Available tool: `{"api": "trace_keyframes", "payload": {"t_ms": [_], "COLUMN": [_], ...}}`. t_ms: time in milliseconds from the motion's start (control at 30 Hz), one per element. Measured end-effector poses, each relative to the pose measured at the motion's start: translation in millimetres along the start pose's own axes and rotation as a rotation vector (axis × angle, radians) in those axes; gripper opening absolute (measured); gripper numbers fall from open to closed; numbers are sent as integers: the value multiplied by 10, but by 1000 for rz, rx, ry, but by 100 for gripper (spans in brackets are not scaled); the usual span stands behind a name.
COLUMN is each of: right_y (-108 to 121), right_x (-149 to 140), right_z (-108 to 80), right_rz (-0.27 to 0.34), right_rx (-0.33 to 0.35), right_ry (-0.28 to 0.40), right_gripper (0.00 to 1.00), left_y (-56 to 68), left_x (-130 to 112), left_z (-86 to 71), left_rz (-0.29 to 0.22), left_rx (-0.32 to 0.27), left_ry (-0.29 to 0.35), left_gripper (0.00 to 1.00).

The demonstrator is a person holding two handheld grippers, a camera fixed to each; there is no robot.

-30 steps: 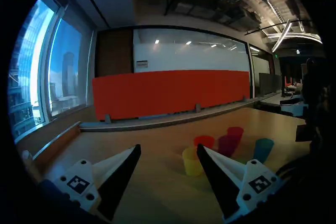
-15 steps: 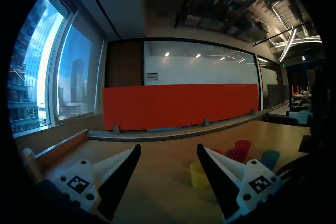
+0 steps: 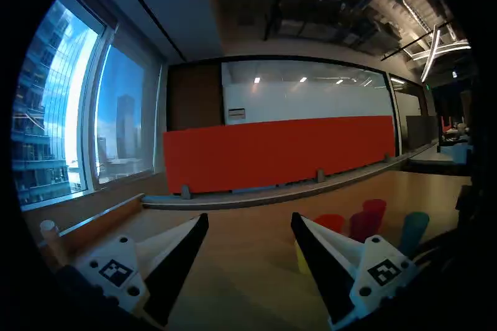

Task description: Pour water

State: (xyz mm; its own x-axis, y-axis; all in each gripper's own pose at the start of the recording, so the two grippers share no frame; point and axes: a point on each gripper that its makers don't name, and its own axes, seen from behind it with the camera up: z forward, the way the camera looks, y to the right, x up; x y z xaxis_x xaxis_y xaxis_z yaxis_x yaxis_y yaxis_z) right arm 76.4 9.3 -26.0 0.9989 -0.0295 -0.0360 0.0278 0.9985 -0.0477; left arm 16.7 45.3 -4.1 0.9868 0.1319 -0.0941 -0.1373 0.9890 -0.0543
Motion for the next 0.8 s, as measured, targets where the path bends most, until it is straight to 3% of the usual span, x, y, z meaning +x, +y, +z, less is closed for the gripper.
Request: {"api": "trace_keyframes", "payload": {"t_ms": [500,800], "right_y": [21,-2], "right_x": [5,19], "right_z": [-15,2], "right_rz": [76,56], "right_rx": [-13,-13], "right_ry": [-5,-5], "right_gripper": [100,100], "left_y": [-8,-80], "left_x": [-220,-374], "left_z": [39,-12], "left_rz": [-28,-63], "left_rx": [31,40], "left_ry": [10,4], "left_gripper": [99,99]}}
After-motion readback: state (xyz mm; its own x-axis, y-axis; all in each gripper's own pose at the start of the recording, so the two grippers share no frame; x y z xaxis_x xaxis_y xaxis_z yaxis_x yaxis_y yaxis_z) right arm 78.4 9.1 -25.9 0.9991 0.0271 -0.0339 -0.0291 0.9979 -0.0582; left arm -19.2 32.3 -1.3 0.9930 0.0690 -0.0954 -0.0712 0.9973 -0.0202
